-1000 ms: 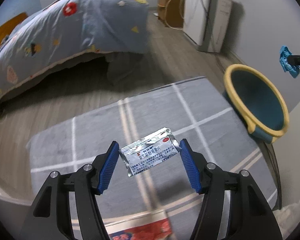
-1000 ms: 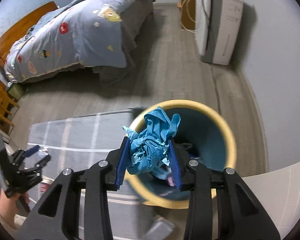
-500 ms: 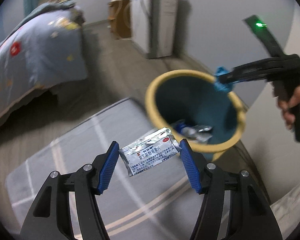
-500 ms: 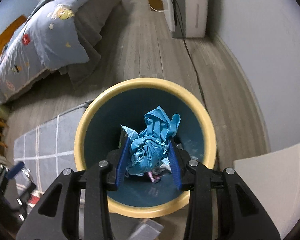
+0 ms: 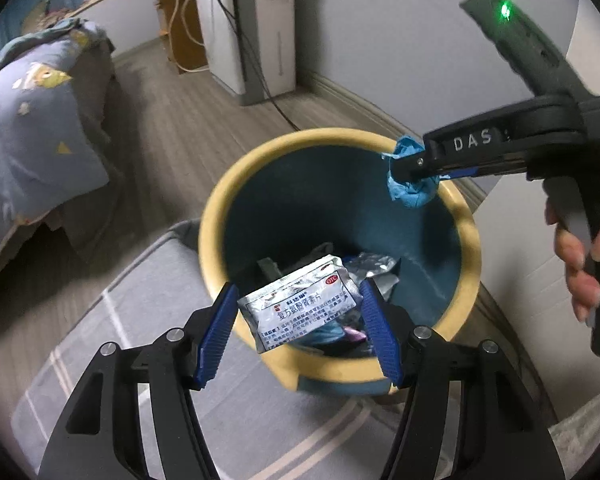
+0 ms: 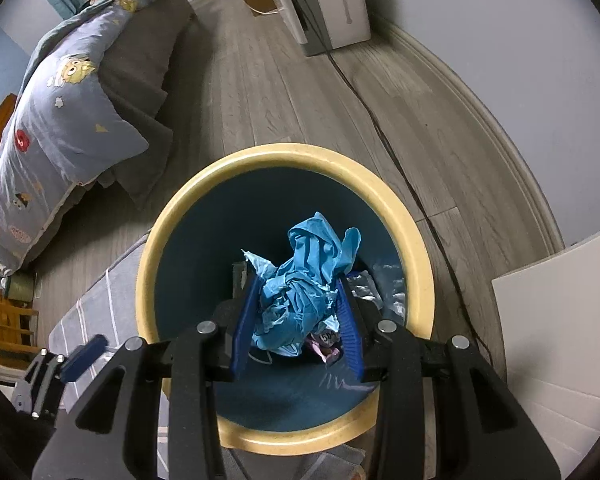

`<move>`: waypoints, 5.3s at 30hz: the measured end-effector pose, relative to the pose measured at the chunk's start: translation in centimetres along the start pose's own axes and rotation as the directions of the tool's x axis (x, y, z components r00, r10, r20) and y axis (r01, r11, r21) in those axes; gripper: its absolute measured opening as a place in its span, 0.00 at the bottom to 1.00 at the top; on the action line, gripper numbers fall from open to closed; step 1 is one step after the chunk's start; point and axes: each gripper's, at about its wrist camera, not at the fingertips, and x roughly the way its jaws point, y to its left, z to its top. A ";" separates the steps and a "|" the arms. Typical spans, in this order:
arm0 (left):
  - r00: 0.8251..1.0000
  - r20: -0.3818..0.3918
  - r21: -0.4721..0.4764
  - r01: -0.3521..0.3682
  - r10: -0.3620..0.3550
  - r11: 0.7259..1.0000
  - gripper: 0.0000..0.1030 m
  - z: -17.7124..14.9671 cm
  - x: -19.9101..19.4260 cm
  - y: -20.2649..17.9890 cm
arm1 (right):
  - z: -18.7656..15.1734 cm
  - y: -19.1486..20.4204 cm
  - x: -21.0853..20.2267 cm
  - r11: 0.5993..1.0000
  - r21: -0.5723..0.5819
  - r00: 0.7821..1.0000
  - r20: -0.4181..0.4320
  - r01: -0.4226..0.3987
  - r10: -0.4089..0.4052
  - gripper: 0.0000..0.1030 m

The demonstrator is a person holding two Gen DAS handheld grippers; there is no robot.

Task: Collect trash
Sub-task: 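Carry the sachet and blue cloth over the bin and release both, then move both tools back over the paper cup and mask on the mat, then grasp the red-and-white paper cup with the left gripper while the right gripper grasps the blue mask, then carry the paper cup and mask over the bin and release both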

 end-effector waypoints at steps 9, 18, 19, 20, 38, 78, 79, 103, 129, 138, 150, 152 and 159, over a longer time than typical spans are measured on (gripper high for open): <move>1.000 0.003 -0.012 0.013 -0.013 1.000 0.66 0.3 2.7 0.0 | 0.2 -0.1 0.4 0.999 -0.001 0.999 0.029 -0.038 0.038 0.39; 0.999 0.052 -0.020 -0.004 0.005 1.000 0.85 -0.4 1.4 0.5 | 0.7 -0.4 -0.6 1.000 0.024 0.996 0.089 -0.019 0.017 0.79; 0.998 0.062 -0.026 -0.010 0.011 1.000 0.87 -0.6 0.9 0.7 | 0.7 -0.4 -0.7 1.000 0.027 0.996 0.089 -0.016 0.013 0.80; 0.997 0.073 -0.036 -0.015 0.017 0.999 0.88 -0.9 0.3 1.0 | 0.7 -0.3 -0.8 0.999 0.030 0.996 0.089 -0.017 0.014 0.82; 0.966 0.118 -0.250 -0.195 0.230 0.948 0.93 -7.9 -14.8 9.6 | -1.3 7.2 -8.1 0.994 -0.111 0.984 0.175 -0.022 0.042 0.95; 0.928 0.011 -0.553 -0.306 0.374 0.775 0.95 -22.4 -24.0 19.5 | -29.1 23.1 -0.9 0.910 -0.415 0.992 -0.113 0.003 -0.055 0.94; 0.927 0.011 -0.557 -0.305 0.374 0.773 0.95 -22.4 -24.0 19.6 | -29.8 23.2 -0.2 0.906 -0.423 0.989 -0.136 -0.003 -0.060 0.94; 0.969 -0.087 -0.605 -0.236 0.231 0.761 0.95 -23.4 -18.3 18.3 | -17.9 23.8 -5.8 0.858 -0.512 0.998 -0.012 0.045 -0.059 0.18; 0.928 -0.349 -0.502 -0.303 0.131 0.810 0.95 -25.2 -6.0 13.5 | -14.3 23.4 -3.6 0.868 -0.475 0.988 -0.112 -0.145 0.104 0.18; 0.926 -0.356 -0.484 -0.299 0.126 0.822 0.90 -25.2 -6.2 13.5 | -14.3 23.4 -3.7 0.863 -0.480 0.986 -0.121 -0.158 0.113 0.18; 0.952 -0.232 -0.401 -0.280 0.199 0.872 0.89 -21.6 -9.9 13.6 | -13.4 22.7 -4.2 0.873 -0.463 0.987 -0.117 -0.154 0.112 0.18; 0.957 -0.182 -0.369 -0.280 0.226 0.887 0.89 -20.1 -11.1 13.3 | -12.7 22.1 -4.6 0.884 -0.441 0.987 -0.108 -0.156 0.121 0.18; 0.982 -0.083 -0.321 -0.188 0.170 0.928 0.90 -14.9 -12.2 11.3 | -7.0 16.8 -6.5 0.940 -0.320 0.992 0.013 -0.117 0.128 0.18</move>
